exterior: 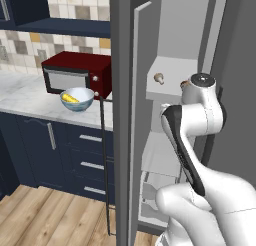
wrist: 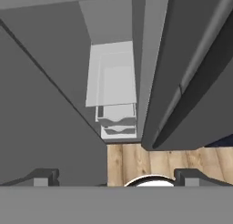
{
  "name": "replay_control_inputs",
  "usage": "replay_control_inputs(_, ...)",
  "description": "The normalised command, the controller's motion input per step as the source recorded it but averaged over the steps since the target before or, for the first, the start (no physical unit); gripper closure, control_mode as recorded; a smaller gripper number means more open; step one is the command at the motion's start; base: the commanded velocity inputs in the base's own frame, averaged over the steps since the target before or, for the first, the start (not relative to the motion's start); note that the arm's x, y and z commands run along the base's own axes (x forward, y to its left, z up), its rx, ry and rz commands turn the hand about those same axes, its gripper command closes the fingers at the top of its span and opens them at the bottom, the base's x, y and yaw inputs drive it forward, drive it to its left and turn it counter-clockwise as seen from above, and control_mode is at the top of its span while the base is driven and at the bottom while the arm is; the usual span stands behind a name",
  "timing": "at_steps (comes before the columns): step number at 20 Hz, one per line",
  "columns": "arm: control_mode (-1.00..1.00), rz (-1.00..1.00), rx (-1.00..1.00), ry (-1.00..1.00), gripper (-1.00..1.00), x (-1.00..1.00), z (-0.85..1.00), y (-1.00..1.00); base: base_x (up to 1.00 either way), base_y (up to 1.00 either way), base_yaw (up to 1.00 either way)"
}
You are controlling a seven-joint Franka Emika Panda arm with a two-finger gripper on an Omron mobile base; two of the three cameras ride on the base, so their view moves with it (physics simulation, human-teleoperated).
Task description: Take the mushroom, corn, and mushroom from the freezer and place them in the bowl on the counter.
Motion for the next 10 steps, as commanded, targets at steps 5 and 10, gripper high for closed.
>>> replay_control_inputs(5,-1.0,-0.04,0.0,0.0,-1.0,0.61,0.25,-0.23,0.0,0.0,0.0)
replay_control_inputs(10,-1.0,0.0,0.0,0.0,-1.0,0.51,0.21,-0.12,0.0,0.0,0.0)
